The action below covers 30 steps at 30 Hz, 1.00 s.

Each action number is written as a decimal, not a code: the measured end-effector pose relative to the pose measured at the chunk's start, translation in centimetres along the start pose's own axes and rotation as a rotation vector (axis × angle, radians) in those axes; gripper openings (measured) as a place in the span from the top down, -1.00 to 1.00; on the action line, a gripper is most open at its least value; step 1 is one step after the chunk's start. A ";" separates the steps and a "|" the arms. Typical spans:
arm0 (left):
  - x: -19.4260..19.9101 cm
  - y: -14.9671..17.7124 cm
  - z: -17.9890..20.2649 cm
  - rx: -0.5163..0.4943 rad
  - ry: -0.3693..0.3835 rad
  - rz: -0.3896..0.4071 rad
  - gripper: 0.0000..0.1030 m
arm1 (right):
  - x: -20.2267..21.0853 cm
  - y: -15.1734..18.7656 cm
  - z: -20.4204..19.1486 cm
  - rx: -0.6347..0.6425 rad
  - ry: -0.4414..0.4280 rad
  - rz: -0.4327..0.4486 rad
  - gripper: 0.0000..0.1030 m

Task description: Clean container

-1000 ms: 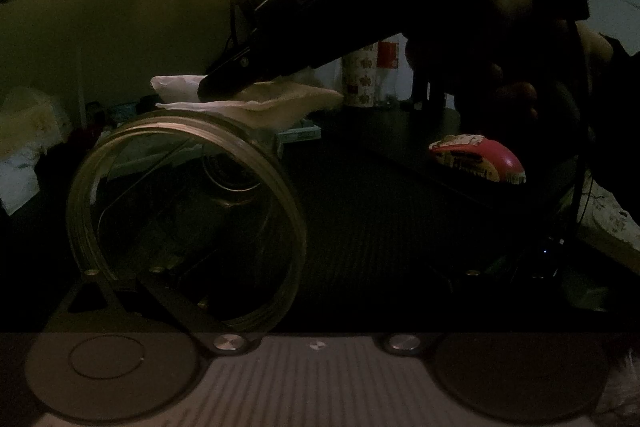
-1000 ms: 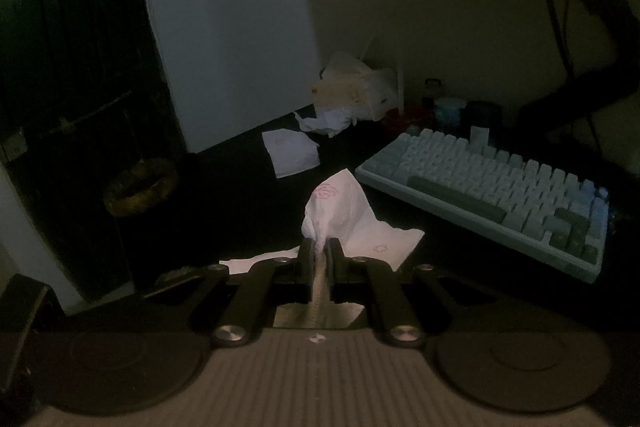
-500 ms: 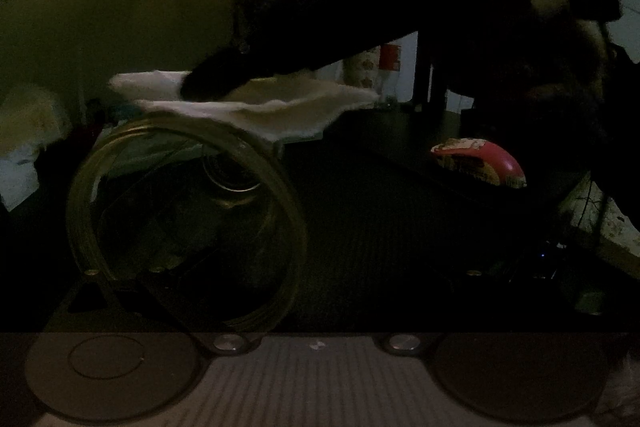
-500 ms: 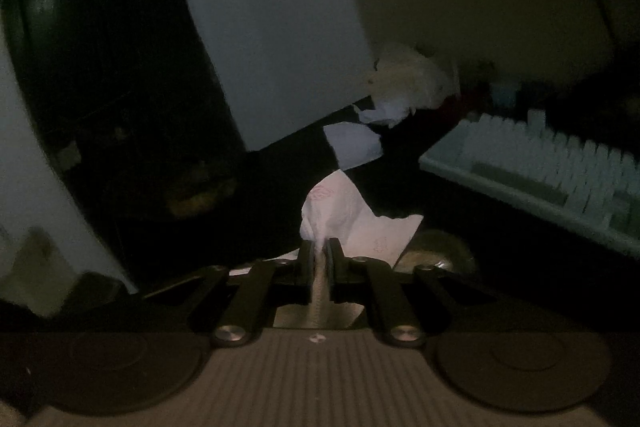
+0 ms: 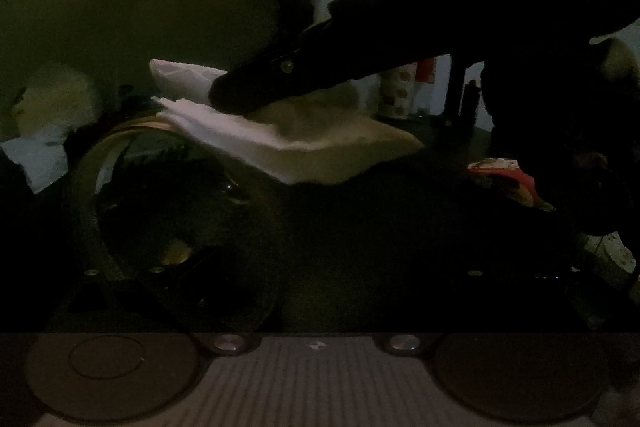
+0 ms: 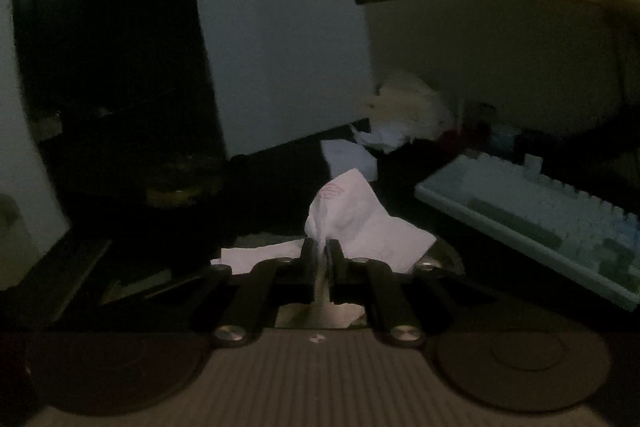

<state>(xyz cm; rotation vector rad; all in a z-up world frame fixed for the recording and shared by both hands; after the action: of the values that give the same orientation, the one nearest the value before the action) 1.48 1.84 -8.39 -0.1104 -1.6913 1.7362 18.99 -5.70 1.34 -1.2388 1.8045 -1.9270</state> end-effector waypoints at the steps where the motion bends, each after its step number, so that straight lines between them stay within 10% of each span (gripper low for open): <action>1: 0.0 0.0 -0.1 0.003 0.000 0.001 -0.99 | -0.3 -0.1 0.2 -0.006 0.006 0.000 0.84; 11: 0.0 -0.2 -1.0 0.051 -0.065 0.033 -0.85 | -3.1 -1.1 4.1 -0.026 0.280 -0.009 0.88; 16: 0.1 -0.4 -2.2 0.126 -0.089 0.075 0.58 | -0.6 -1.0 6.1 -0.122 0.254 0.031 0.88; 27: 4.8 -1.4 -4.7 0.323 0.311 0.208 0.88 | 4.4 -0.7 4.1 -0.137 0.144 0.105 0.88; 30: 5.4 -1.3 -3.7 0.277 0.275 0.185 0.81 | 4.7 -0.2 3.1 -0.125 0.115 0.098 0.88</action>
<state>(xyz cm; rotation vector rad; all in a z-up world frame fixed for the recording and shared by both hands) -0.17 7.71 -5.60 -0.3709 -1.2645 1.9721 18.35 -11.02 3.10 -1.0727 2.0307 -1.8929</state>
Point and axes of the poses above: each gripper's, at about its wrist camera, not at the fingertips, and x roughly against the way its jaws point, z to its right, y to its underside, the point moved 1 cm from there along -x, roughly the way its jaws point, and after that the axes turned 12 degrees about y, right-handed, at the moved point
